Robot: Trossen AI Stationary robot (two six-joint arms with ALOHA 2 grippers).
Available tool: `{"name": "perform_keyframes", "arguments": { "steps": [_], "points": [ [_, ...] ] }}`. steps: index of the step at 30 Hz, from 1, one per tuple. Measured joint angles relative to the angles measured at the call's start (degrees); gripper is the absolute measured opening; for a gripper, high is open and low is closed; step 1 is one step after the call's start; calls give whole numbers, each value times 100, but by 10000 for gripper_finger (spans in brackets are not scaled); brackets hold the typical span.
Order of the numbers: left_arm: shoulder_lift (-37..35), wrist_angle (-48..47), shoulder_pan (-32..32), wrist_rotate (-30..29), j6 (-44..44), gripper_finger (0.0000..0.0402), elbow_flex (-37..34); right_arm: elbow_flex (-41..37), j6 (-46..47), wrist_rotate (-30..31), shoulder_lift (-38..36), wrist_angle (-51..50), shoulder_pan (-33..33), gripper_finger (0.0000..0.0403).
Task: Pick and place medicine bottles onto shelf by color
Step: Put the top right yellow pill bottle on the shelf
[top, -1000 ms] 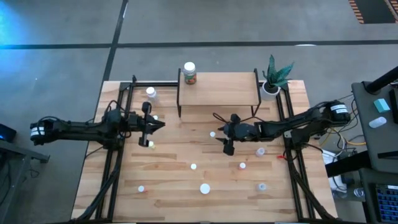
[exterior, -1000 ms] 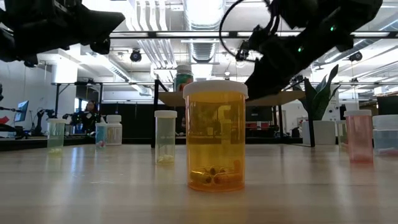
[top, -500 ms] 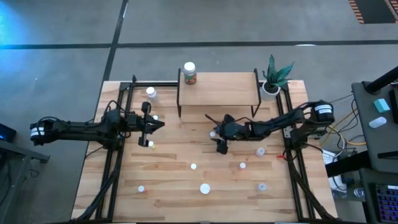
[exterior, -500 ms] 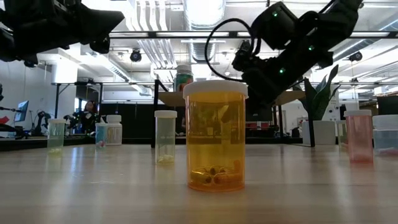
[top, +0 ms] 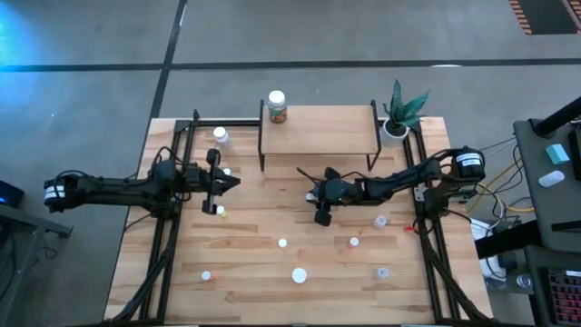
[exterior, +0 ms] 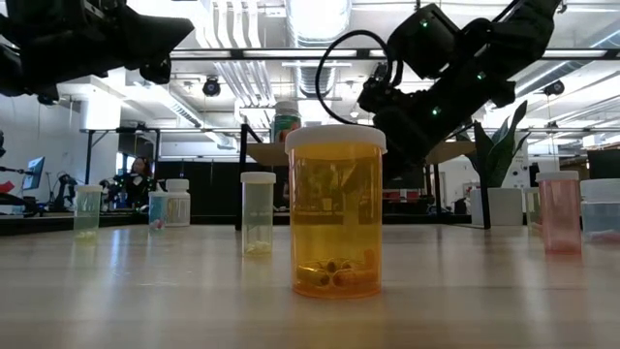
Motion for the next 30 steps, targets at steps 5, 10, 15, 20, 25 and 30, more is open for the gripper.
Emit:
{"name": "perform_keyframes", "arguments": {
  "steps": [5, 10, 15, 20, 25, 30],
  "points": [
    [9, -8, 0, 0, 2, 6, 9, 4, 33, -131, -87, -17, -1, 113],
    [7, 8, 0, 0, 2, 6, -2, 485, 43, -270, -419, -677, -34, 132],
    [45, -22, 0, -1, -2, 6, 15, 1537, -299, -254, -689, -1775, -359, 120],
    [33, -1, 0, 0, -4, 6, 15, 2819, -649, -253, -647, -2739, -863, 116],
    [80, 2, 0, -1, -4, 6, 37, 3847, -917, -252, -269, -3226, -1544, 126],
    [108, -17, 0, -2, -4, 6, 33, 4469, -1018, -297, 238, -3515, -2245, 119]
  ]
}}
